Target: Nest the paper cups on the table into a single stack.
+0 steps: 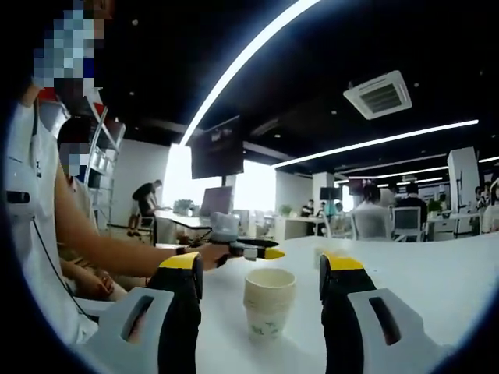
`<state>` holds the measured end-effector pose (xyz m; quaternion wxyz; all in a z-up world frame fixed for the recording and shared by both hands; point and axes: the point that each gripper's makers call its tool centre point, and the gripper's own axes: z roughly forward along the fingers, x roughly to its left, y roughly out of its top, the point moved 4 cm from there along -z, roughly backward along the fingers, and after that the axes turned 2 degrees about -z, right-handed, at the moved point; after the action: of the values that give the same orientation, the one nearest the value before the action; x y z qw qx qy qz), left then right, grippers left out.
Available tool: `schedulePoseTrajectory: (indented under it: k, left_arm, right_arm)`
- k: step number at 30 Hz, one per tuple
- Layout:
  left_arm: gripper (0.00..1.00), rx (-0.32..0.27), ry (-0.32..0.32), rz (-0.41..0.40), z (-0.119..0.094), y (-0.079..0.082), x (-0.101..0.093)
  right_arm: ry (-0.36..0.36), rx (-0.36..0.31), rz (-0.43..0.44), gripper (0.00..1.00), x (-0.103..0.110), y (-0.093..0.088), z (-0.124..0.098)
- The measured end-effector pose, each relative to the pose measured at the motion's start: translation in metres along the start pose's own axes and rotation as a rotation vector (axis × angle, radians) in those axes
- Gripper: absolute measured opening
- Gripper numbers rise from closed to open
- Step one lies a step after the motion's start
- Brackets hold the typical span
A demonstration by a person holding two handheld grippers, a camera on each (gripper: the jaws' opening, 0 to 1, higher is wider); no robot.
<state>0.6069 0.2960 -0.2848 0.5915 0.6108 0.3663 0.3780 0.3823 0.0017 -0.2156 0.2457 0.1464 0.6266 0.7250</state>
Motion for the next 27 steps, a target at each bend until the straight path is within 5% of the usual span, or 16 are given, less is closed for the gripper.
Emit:
schedulePoseTrajectory:
  k: [10,14,27]
  left_arm:
    - [0.62,0.035,0.134,-0.050,0.044,-0.019,0.048]
    - [0.61,0.024,0.121,-0.080,0.065,-0.021,0.053]
    - [0.62,0.072,0.158,0.010,0.118,-0.031,0.071]
  right_arm:
    - [-0.006,-0.017,-0.011,0.63,0.001,0.014,-0.011]
    - [-0.010,-0.022,-0.019,0.63,0.001,0.019,-0.013]
    - [-0.045,-0.033,-0.046,0.63,0.002,0.035,-0.033]
